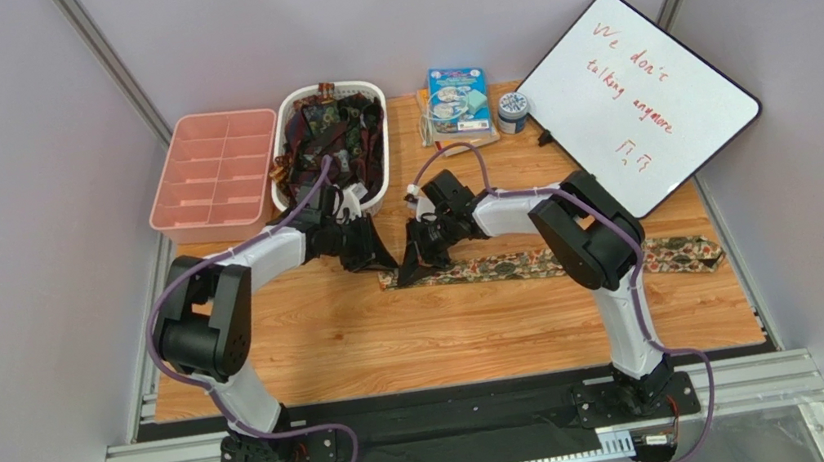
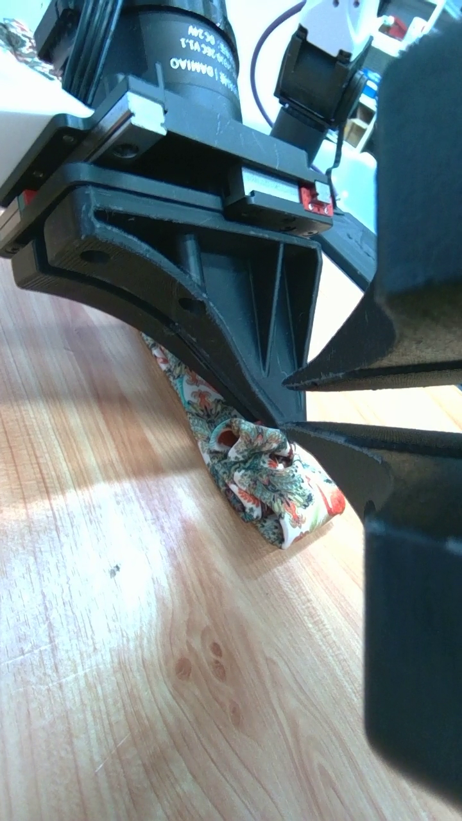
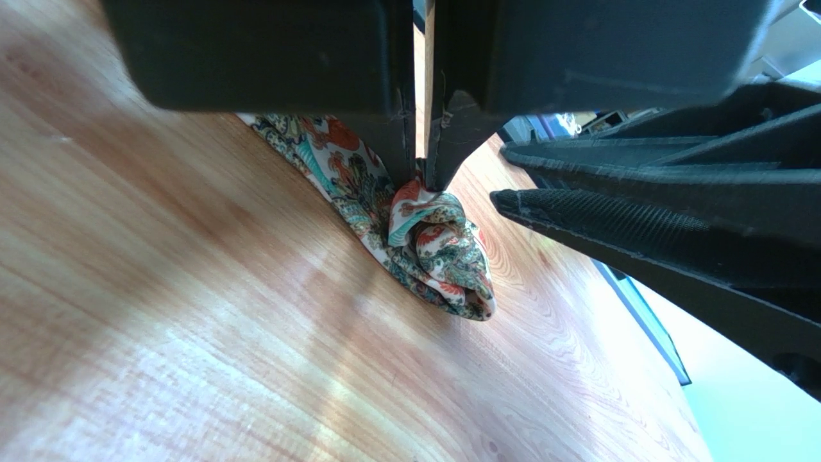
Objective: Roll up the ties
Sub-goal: Close the tie at the center of the board.
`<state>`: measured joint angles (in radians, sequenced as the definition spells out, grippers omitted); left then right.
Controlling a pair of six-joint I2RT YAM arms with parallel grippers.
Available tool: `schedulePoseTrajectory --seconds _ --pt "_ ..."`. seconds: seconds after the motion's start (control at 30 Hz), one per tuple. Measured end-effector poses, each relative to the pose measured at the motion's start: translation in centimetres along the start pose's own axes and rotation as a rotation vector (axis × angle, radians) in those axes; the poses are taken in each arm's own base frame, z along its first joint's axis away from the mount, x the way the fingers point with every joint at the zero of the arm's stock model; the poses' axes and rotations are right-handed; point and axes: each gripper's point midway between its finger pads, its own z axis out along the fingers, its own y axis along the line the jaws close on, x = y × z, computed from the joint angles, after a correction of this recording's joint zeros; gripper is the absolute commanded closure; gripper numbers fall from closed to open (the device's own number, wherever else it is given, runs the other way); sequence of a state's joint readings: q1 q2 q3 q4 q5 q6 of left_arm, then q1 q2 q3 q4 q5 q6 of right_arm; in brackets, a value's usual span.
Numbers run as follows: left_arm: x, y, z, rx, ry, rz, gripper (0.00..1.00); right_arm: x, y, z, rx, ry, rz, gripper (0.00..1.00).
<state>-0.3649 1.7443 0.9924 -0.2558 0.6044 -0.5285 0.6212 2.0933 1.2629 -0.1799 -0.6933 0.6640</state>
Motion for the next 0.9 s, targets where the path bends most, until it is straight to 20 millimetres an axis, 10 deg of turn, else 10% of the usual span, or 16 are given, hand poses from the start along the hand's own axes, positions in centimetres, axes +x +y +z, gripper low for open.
schedulePoseTrajectory --seconds 0.9 --pt "0.9 2.7 1.0 -0.069 0.04 0.018 0.91 -0.3 1.8 -1.6 -0.021 -0.028 -0.013 0.64"
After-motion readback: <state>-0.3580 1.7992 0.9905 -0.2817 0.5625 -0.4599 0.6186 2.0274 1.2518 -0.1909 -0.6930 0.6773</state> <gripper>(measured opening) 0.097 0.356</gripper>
